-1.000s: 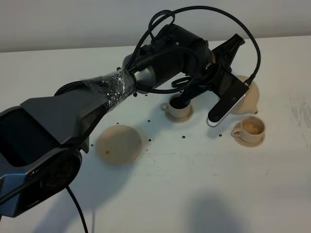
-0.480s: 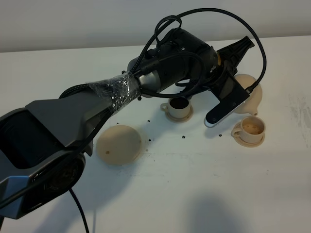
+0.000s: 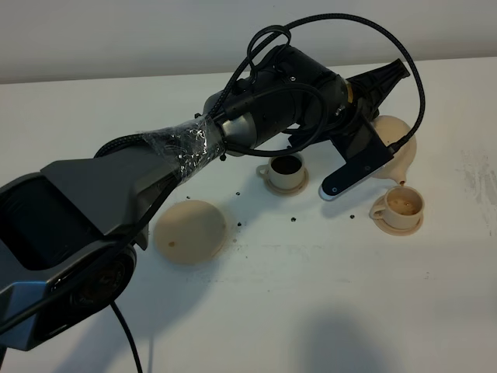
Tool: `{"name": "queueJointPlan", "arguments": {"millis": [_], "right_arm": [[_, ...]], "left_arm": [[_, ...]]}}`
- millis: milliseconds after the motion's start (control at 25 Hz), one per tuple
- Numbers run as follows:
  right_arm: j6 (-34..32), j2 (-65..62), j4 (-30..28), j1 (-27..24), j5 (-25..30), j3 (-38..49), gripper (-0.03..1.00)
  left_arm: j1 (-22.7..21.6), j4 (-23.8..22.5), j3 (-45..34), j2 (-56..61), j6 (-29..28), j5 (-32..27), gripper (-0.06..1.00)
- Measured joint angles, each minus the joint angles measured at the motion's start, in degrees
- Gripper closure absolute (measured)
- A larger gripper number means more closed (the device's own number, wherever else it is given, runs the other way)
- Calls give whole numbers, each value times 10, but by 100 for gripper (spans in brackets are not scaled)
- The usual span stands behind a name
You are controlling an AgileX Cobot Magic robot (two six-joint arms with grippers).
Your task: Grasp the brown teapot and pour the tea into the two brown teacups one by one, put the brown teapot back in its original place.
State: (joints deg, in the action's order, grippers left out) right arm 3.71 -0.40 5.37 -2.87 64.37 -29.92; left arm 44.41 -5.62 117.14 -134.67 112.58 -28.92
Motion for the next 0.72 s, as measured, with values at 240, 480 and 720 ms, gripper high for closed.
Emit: {"name": "queueJointPlan", "arguments": {"millis": [240, 480, 720], "right_arm": [[0, 0, 0, 0, 0, 0, 39], [0, 0, 0, 0, 0, 0, 39], [0, 0, 0, 0, 0, 0, 39]], "left_arm": [[1, 0, 0, 0, 20, 2, 86], [8, 0, 0, 0, 32, 11, 86], [13, 0, -8, 0, 51, 25, 86]]}}
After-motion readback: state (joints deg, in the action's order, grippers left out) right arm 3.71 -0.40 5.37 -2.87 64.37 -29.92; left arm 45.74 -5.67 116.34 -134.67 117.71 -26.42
